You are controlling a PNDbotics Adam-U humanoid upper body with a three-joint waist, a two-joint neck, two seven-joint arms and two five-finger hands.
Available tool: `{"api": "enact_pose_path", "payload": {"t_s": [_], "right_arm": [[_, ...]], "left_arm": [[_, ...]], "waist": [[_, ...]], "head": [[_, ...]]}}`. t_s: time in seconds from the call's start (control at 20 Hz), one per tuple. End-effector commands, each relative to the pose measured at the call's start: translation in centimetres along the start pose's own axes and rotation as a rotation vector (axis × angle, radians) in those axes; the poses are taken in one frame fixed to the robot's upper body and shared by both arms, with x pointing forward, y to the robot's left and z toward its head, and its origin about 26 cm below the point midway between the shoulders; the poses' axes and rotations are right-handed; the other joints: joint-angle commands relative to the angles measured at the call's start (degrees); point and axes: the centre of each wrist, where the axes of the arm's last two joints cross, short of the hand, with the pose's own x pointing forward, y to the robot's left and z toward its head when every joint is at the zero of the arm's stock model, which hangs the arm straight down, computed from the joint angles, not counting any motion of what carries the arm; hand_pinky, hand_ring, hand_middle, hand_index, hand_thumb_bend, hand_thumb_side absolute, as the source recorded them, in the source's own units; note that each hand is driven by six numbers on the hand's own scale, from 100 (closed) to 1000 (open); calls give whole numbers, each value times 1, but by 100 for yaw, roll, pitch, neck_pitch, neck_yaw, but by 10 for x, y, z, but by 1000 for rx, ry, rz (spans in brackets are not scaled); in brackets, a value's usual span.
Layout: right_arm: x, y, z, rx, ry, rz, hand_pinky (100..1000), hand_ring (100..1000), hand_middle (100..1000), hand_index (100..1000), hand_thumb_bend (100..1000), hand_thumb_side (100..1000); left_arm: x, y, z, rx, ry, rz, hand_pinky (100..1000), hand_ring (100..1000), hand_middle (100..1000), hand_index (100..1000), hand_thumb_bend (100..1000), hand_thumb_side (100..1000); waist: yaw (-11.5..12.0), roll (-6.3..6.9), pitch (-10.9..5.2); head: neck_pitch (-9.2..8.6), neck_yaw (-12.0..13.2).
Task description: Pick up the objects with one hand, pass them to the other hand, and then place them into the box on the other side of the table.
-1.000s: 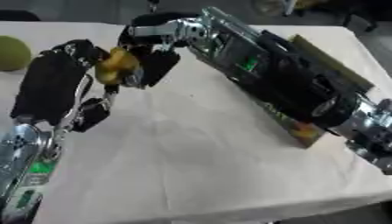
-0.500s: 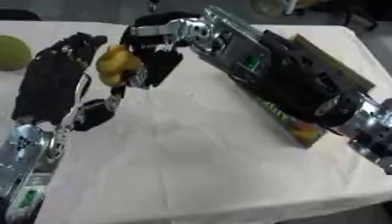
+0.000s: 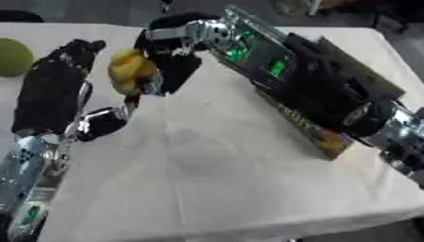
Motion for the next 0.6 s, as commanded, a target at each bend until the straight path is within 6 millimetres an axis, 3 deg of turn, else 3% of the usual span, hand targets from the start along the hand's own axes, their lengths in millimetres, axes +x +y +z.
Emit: {"api": "enact_pose_path", "payload": {"t_s": [0.05,0.25,0.5,0.6], "right_arm": [[-6,-15,22,-60,3,-13,718,501,246,475,100,263],[-13,-23,46,-161,-7,-100,731,493,237,481,100,279],[-21,-32,88,-291,-10,-194,743,486,225,483,100,327],[-26,-31,105,-344,7,-232,741,484,224,488,100,336]], "left_arm": [[-5,4,-2,-38,20,60,663,762,763,911,577,627],[-29,4,3,-108,71,139,652,750,750,906,537,687],[-65,19,14,-66,176,244,618,717,717,884,396,745],[-80,29,20,-19,222,286,571,681,665,865,335,728]], "waist": [[7,-26,7],[-4,4,35],[-8,31,88],[-1,39,108]], "head": [[-11,-38],[-11,-18],[-11,-2],[-11,-19]]}}
